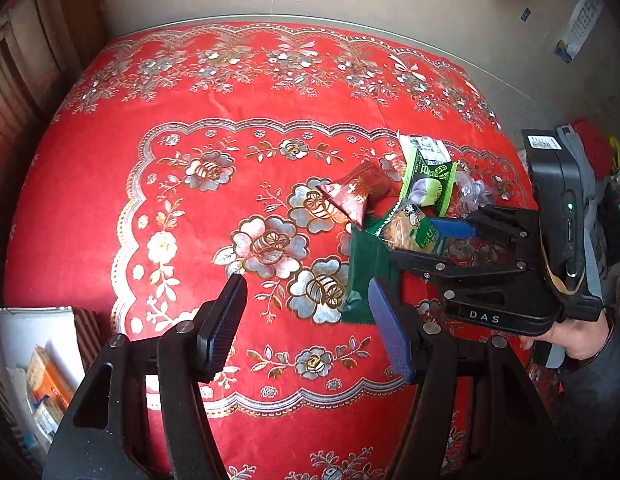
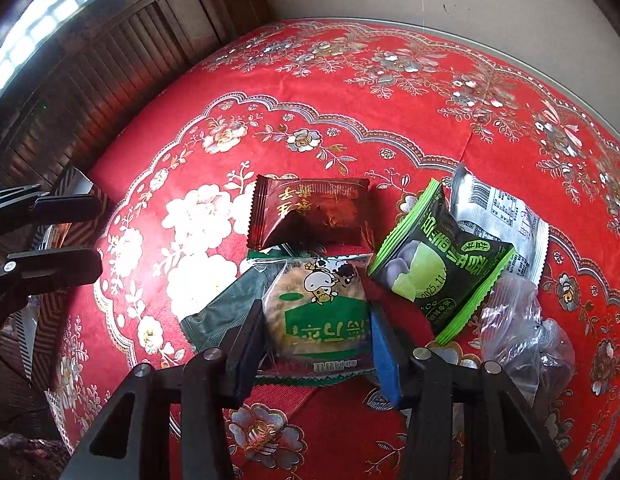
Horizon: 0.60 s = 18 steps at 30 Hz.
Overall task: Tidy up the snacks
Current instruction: 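Grasp the round cookie pack with the right tool while the left tool grasps the brown-red pack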
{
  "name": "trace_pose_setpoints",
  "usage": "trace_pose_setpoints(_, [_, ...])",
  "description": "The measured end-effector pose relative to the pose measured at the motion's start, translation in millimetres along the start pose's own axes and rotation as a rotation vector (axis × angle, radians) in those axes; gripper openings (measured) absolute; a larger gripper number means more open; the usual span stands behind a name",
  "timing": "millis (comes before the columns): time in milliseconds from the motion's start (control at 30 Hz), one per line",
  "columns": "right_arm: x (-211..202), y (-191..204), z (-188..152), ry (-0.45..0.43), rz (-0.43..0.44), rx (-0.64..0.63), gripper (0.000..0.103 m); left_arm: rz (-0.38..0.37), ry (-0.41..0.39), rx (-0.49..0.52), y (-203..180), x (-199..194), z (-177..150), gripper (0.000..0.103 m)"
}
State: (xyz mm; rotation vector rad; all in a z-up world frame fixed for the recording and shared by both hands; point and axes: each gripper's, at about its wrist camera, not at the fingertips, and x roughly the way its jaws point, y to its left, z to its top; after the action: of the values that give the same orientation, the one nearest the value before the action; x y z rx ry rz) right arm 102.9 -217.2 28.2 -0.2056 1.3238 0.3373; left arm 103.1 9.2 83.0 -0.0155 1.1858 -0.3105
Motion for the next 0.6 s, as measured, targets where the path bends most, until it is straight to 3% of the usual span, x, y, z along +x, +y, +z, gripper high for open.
trace_pose_setpoints(367, [-46.3, -15.1, -53.0, -0.086, -0.02, 0.189, 0.047, -0.082, 0.047, 0.276, -41.3, 43.3, 55.5, 0.064])
trace_pose_setpoints(500, [-51.2, -16.4, -58.3, -0.101, -0.023, 0.22, 0.047, -0.03, 0.091, 0.395, -54.5, 67.8, 62.3, 0.064])
trace_pose_setpoints(600, [-51.7, -20.1, -63.2, -0.103, -0.022, 0.254, 0.047, -0.033, 0.105, 0.412, -56.6, 83.7, 69.8, 0.064])
